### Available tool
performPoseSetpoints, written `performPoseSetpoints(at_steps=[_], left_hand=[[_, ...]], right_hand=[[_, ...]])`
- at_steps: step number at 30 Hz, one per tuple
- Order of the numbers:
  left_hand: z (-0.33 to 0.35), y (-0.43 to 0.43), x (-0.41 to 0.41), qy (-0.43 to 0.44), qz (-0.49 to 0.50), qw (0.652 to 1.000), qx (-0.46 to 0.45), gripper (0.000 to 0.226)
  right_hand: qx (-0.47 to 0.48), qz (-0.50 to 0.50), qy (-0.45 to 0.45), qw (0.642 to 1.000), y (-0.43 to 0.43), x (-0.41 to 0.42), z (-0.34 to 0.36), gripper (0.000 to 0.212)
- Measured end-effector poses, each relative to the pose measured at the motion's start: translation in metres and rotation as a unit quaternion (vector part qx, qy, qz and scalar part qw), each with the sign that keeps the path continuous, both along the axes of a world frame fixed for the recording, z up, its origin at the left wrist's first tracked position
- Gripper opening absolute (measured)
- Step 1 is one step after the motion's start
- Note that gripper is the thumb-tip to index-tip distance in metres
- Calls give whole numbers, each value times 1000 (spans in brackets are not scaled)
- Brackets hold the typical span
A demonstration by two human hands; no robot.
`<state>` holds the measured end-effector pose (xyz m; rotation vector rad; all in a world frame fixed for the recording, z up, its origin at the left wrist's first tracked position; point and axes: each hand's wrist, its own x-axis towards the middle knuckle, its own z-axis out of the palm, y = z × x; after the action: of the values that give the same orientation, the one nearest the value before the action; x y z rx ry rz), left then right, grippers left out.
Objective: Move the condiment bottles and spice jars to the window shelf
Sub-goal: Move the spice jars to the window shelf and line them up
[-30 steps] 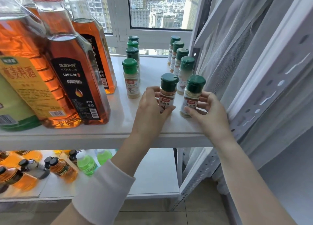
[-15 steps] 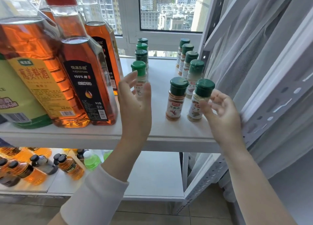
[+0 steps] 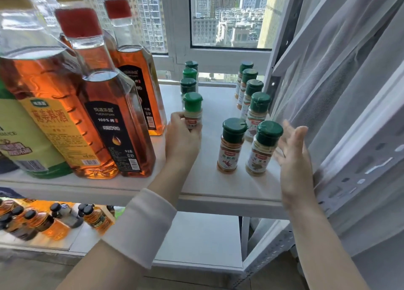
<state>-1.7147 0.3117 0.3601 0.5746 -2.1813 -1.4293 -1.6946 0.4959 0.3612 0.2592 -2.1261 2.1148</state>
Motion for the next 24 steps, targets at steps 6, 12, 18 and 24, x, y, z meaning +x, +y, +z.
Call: performPoseSetpoints(at_steps=[6, 12, 18, 24], left_hand=[[16, 10, -14, -55, -127, 989, -48, 36], [21, 15, -23, -69, -189, 977, -66, 25], [21, 18, -27, -78, -218, 969, -90, 31], [19, 10, -23, -79, -239, 965, -80, 39]], right_hand=[[-16, -14, -16, 1000, 2, -11, -4, 120], [-38, -32, -30, 998, -1, -21, -5, 120], [-67, -68, -57, 994, -6, -31, -2, 66], [-80, -77, -69, 991, -12, -33, -1, 63]])
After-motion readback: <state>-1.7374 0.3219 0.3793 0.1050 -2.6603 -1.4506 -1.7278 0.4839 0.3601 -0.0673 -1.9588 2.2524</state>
